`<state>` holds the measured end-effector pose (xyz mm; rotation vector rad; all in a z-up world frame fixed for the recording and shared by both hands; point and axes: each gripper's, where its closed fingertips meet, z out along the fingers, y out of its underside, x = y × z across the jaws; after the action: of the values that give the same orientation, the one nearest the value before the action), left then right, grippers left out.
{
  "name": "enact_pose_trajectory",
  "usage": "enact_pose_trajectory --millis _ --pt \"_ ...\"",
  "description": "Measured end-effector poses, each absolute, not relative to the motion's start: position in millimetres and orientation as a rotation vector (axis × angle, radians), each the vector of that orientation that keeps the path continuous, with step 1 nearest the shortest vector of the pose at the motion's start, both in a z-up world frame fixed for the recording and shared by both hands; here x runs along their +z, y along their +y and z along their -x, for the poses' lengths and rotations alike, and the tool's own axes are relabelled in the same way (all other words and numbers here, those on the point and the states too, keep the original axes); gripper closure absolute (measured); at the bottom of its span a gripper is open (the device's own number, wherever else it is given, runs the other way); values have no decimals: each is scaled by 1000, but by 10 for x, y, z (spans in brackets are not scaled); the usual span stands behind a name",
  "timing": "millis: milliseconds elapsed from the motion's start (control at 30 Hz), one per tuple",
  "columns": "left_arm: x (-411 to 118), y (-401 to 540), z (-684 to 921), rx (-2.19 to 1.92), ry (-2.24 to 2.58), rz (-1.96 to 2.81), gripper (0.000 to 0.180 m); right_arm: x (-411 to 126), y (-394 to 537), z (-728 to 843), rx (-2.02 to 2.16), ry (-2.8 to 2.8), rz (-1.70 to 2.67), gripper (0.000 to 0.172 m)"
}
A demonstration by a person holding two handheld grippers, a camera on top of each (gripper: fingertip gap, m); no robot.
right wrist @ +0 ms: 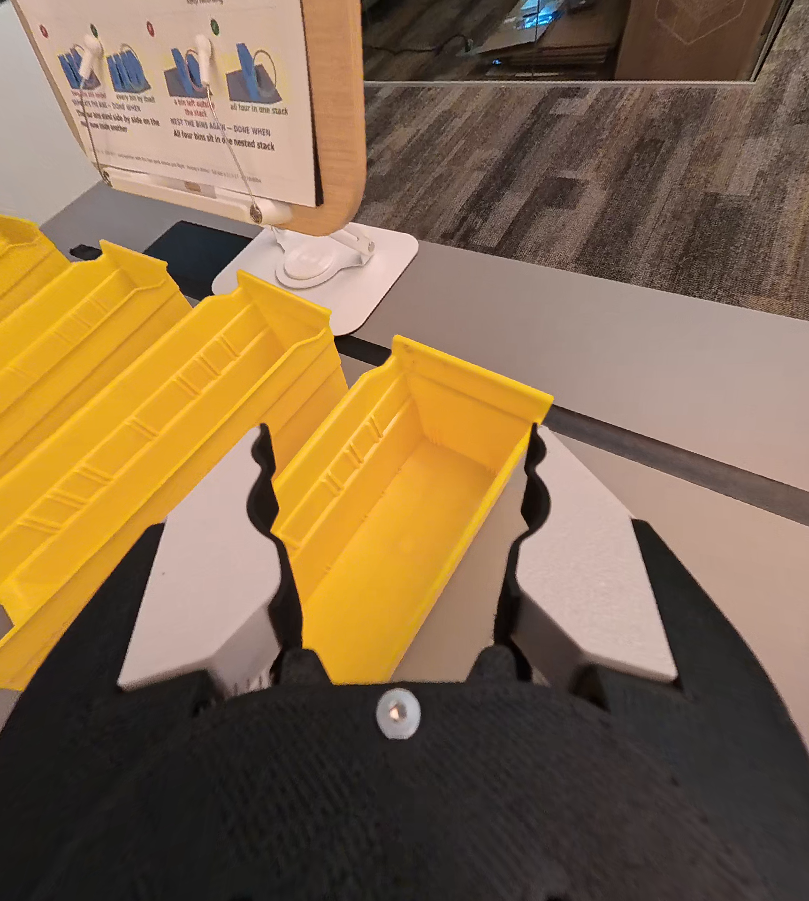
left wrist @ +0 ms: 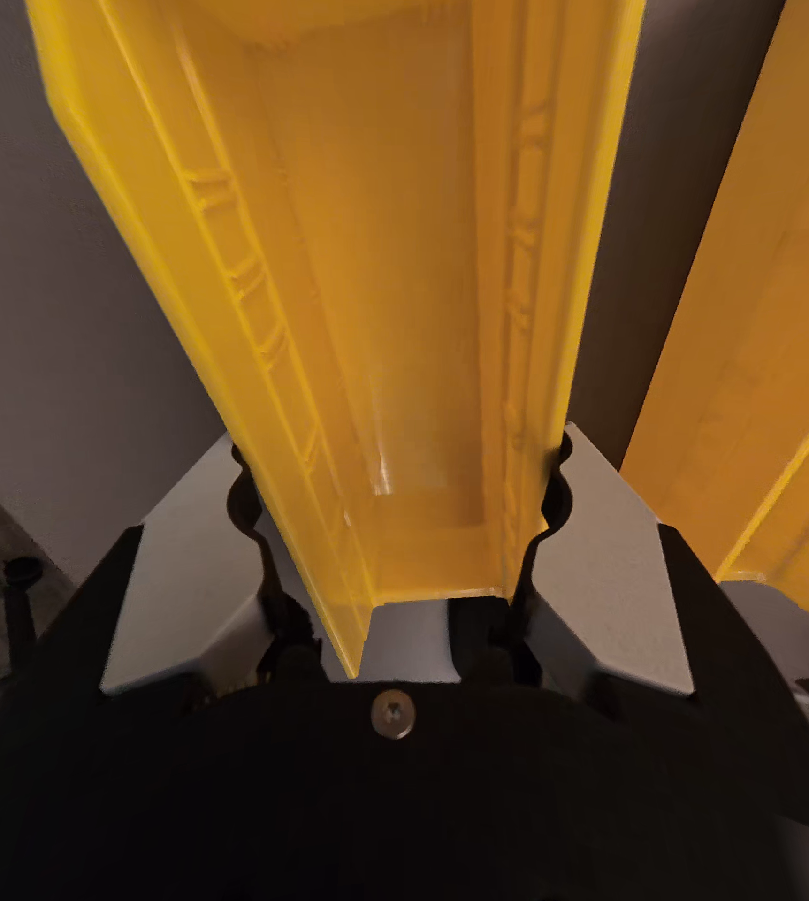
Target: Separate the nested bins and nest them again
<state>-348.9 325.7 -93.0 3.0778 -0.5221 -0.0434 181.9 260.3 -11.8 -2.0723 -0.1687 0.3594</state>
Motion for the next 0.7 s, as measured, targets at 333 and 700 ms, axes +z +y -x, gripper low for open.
enact_pose_trajectory --millis 333,700 --pt "-965 3427 3401 -21 -629 -3125 51 -240 2627 -1810 289 -199 2130 66" --pt "16 3024 2429 699 -878 -3471 66 -389 2398 -1971 295 -149 2303 66"
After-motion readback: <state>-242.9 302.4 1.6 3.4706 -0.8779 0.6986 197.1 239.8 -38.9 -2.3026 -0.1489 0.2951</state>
